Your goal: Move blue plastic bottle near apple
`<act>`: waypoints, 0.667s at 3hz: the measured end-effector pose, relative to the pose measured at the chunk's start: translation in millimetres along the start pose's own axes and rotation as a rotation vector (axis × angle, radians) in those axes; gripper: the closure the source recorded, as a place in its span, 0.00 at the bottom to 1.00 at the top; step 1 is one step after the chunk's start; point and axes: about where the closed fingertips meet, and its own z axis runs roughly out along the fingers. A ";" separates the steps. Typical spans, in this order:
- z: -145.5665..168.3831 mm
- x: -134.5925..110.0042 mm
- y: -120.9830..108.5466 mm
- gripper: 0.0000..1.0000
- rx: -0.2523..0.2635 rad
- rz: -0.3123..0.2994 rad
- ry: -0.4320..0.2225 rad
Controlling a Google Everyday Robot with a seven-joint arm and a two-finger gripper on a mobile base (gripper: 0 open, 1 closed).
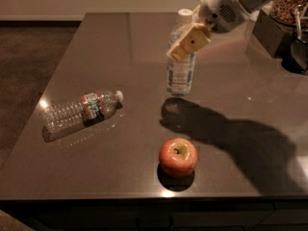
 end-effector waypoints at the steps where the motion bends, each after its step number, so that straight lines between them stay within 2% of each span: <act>1: -15.3 15.9 32.5 1.00 -0.030 -0.021 -0.006; 2: -18.0 26.2 52.6 1.00 -0.056 -0.048 -0.016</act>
Offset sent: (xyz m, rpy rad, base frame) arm -0.0818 -0.0230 -0.0209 0.0188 0.0045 0.1175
